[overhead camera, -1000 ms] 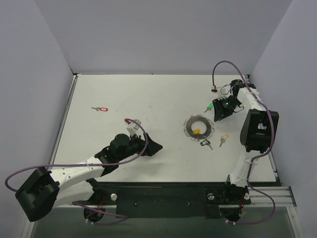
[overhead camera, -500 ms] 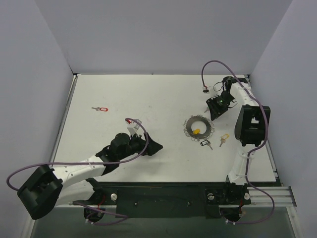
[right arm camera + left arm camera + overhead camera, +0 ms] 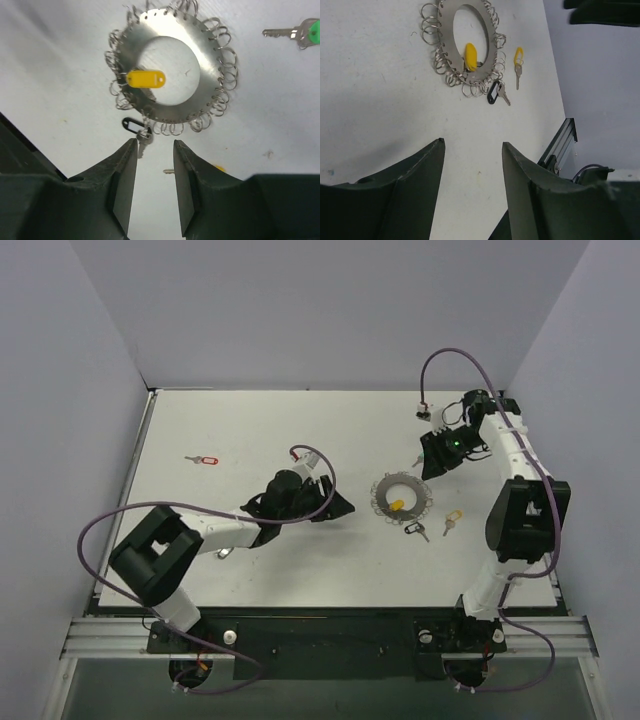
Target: Put the keys on the keyring
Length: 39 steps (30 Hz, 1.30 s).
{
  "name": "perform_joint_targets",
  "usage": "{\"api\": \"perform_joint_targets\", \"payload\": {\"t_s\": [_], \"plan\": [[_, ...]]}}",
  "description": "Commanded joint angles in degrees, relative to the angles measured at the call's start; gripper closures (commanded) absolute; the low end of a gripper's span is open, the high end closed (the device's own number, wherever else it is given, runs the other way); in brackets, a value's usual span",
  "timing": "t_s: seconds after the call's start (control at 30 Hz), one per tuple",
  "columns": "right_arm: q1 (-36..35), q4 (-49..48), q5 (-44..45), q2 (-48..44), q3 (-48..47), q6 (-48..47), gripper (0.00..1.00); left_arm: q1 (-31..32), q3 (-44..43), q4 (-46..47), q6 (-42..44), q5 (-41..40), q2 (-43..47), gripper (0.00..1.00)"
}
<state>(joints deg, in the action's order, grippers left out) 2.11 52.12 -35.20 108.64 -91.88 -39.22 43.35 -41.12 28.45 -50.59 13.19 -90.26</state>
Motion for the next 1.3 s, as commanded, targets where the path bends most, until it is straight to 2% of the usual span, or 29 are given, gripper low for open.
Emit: {"api": "perform_joint_targets", "payload": {"t_s": [0.0, 0.1, 0.2, 0.47, 0.67, 0.87, 1.1, 1.27], "plan": [[2.80, 2.90, -11.89, -11.34, 3.36, 2.66, 0.69, -0.73, -6.41, 3.10, -3.99, 4.65, -9.40, 0.46], [3.78, 2.73, -14.19, -15.02, 6.35, 2.31, 0.69, -0.20, -12.90, 0.21, -3.99, 6.66, -15.28, 0.51], [4.04, 2.64, -15.24, -16.27, 8.90, 0.64, 0.69, 0.85, -19.15, -7.50, 0.29, 6.85, -18.10, 0.52], [3.78, 2.73, -17.62, -16.62, 9.35, 0.29, 0.69, 2.17, -30.31, -20.96, 8.83, 7.38, -26.37, 0.58], [3.78, 2.73, -18.06, -16.62, 9.70, 0.02, 0.69, 2.53, -37.27, -30.88, 14.29, 4.30, -30.68, 0.59], [3.78, 2.81, -18.24, -16.09, 9.70, -0.15, 0.69, 2.61, -40.70, -33.11, 15.34, 3.86, -33.66, 0.60], [3.69, 2.73, -18.15, -15.91, 9.79, -0.24, 0.68, 2.53, -43.16, -32.40, 14.12, 4.56, -36.22, 0.69], [3.69, 2.81, -18.15, -15.65, 9.87, -0.33, 0.68, 2.18, -43.16, -31.44, 13.59, 5.53, -36.92, 0.72]]}}
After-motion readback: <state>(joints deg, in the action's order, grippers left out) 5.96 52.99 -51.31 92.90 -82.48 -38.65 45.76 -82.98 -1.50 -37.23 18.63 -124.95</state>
